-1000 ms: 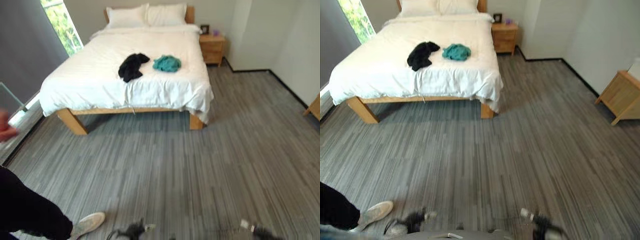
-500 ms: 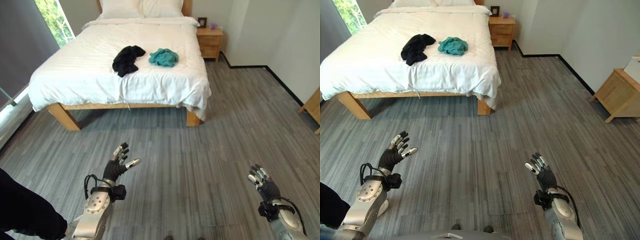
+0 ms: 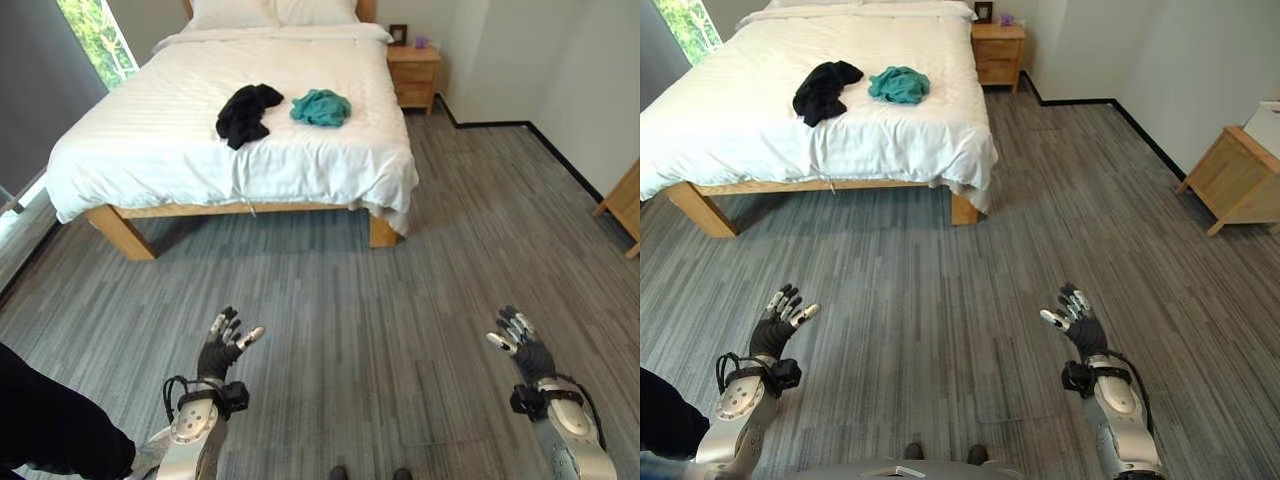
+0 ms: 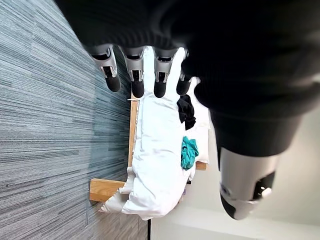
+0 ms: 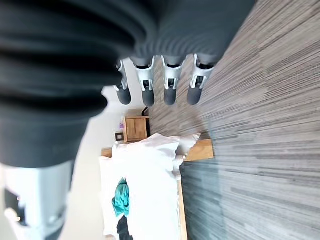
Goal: Pick up bed clothes into laundry basket.
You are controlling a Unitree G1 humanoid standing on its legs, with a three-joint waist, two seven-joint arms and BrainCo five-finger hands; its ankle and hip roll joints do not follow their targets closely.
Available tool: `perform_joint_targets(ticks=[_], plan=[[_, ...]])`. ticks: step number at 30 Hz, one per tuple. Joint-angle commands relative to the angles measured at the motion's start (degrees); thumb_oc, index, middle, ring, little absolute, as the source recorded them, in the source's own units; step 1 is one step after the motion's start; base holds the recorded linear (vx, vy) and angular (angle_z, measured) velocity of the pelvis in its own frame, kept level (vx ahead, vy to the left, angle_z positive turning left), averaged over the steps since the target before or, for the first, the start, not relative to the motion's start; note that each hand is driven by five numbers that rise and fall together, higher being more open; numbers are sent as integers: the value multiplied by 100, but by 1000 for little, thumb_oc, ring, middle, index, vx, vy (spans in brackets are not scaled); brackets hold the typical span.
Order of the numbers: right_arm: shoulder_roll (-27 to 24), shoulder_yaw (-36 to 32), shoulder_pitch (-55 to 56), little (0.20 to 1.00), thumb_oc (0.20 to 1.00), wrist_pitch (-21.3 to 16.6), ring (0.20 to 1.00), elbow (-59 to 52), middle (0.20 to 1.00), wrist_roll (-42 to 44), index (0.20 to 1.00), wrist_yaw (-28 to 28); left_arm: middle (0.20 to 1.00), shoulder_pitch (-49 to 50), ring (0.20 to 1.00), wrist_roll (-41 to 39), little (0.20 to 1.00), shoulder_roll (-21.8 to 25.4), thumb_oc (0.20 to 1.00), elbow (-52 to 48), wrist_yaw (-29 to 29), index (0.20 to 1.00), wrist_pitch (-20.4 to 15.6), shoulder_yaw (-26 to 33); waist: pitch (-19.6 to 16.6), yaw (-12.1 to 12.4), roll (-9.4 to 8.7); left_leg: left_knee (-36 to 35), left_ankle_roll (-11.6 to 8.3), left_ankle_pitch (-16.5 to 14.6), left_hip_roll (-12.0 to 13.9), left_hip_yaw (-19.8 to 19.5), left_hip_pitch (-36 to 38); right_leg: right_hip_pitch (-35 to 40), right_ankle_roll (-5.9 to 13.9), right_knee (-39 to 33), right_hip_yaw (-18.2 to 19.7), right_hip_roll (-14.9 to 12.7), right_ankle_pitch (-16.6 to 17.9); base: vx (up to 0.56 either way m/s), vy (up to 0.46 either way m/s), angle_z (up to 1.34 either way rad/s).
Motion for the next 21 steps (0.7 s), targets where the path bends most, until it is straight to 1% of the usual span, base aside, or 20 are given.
perform_joint_targets(ticks=[1,2,3,4,5,6,7,8,9,11,12,13,14,15,16,17,18,19,20,21], plan=[[51,-27,-250,1000,1000,-349,1000,-316,1000,69,1000,101,1000,-228,1000,166,1000,509,1000,-202,114,1000,-377,380,-50,85,-341,132,-66,-109,121,-201,-183,-246,743,740,-99,-1017,-81,-9,113,-6],[57,-68,-271,1000,1000,-380,1000,-333,1000,102,1000,61,1000,-271,1000,177,1000,546,1000,-191,147,1000,-369,399,0,82,-329,176,-27,-132,94,-233,-207,-361,760,1000,-105,-1056,-104,-10,50,-3],[58,-70,-275,1000,1000,-380,1000,-332,1000,102,1000,61,1000,-277,1000,178,1000,547,1000,-188,148,1000,-369,398,-3,83,-335,187,-23,-136,87,-233,-221,-389,763,1040,-99,-1065,-125,21,136,-2],[101,-90,-299,1000,1000,-403,1000,-324,1000,210,1000,16,1000,-373,1000,215,1000,619,1000,-74,190,1000,-331,323,95,44,-357,242,89,-179,-4,-311,-215,-800,807,1942,29,-1154,226,22,143,1],[114,-88,-317,1000,1000,-428,1000,-372,1000,196,1000,-15,1000,-401,1000,251,1000,661,1000,-28,212,1000,-301,292,200,15,-369,284,162,-218,-55,-308,-201,-1135,843,2539,149,-1207,683,-2,231,-1],[112,-50,-394,1000,1000,-431,1000,-448,1000,166,1000,-44,1000,-391,1000,261,1000,684,1000,-76,231,1000,-280,311,324,34,-316,326,245,-262,-74,-257,-202,-1476,874,3092,96,-1319,1085,-32,143,6],[112,-50,-395,1000,1000,-431,1000,-448,1000,166,1000,-44,1000,-391,1000,261,1000,684,1000,-76,231,1000,-280,311,317,40,-322,329,247,-264,-79,-249,-211,-1494,876,3104,108,-1323,1080,23,231,13],[197,48,-571,1000,1000,-472,1000,-485,1000,209,1000,-104,1000,-418,1000,327,1000,738,1000,-97,195,1000,-225,233,535,3,-164,373,351,-345,1,-159,-153,-2065,866,3895,-99,-1379,1144,350,123,4],[187,24,-658,1000,1000,-414,1000,-504,1000,177,1000,-97,1000,-586,1000,436,1000,742,1000,-122,192,1000,-237,158,666,-152,-182,370,273,-580,0,-155,110,-2614,807,3375,-246,-1231,692,348,119,-4],[186,21,-666,1000,1000,-412,1000,-503,1000,177,1000,-97,1000,-596,1000,437,1000,740,1000,-118,193,1000,-238,157,671,-160,-157,368,263,-571,31,-165,106,-2578,791,3311,-282,-1205,726,241,-46,-45],[159,-7,-697,1000,1000,-451,1000,-436,1000,187,1000,-109,1000,-674,1000,361,1000,688,1000,-98,185,1000,-301,144,665,-242,-196,322,171,-712,29,-237,296,-2564,751,2388,-370,-1069,688,383,-139,-38],[99,-15,-675,1000,1000,-445,1000,-394,1000,112,1000,-147,1000,-724,1000,285,1000,651,1000,-83,155,1000,-316,112,653,-344,-208,239,60,-804,60,-338,536,-2530,792,1574,-453,-989,792,545,-189,-8],[69,-4,-670,1000,1000,-423,1000,-420,1000,80,1000,-171,1000,-782,1000,264,1000,644,1000,-23,133,1000,-317,84,620,-461,-218,139,-40,-886,113,-394,745,-2595,856,979,-401,-856,930,544,-177,5],[57,-13,-631,1000,1000,-399,1000,-403,1000,68,1000,-176,1000,-855,1000,303,1000,651,1000,4,109,1000,-317,49,568,-557,-211,68,-124,-941,208,-454,925,-2595,909,633,-305,-758,1052,531,-163,23],[70,-16,-604,1000,1000,-374,1000,-378,1000,79,1000,-160,1000,-910,1000,367,1000,644,1000,-4,81,1000,-305,-6,510,-609,-236,44,-168,-1008,266,-492,1090,-2642,949,536,-339,-757,1156,537,-164,56],[72,-26,-539,1000,1000,-341,1000,-393,1000,56,1000,-124,1000,-921,1000,427,1000,615,1000,-38,45,1000,-286,-73,459,-646,-226,69,-203,-1042,333,-544,1223,-2619,955,628,-440,-755,1222,512,-184,70],[59,-56,-445,1000,1000,-315,1000,-421,1000,31,1000,-49,1000,-902,1000,480,1000,593,1000,-80,-24,1000,-259,-126,378,-655,-202,263,-250,-1018,411,-650,1202,-2487,890,672,-509,-738,1129,521,-209,73],[16,-37,-393,1000,1000,-309,1000,-380,1000,-79,1000,-1,1000,-826,1000,581,1000,591,1000,-140,-66,1000,-256,-132,292,-664,-191,596,-300,-940,527,-657,1186,-2381,741,766,-557,-639,1087,676,-298,56],[-68,-56,-343,1000,1000,-300,1000,-285,1000,-43,1000,30,1000,-750,1000,446,1000,427,1000,-134,-173,1000,-261,-262,205,-686,-112,2244,-567,-48,739,-515,760,-1989,463,842,-541,-396,862,686,-367,43],[-67,-64,-384,1000,1000,-322,1000,-202,1000,326,1000,-11,1000,-729,1000,270,1000,356,1000,-122,-177,1000,-247,-280,212,-646,-183,3514,-627,483,778,-487,170,-1711,255,801,-568,-356,695,638,-436,36]])
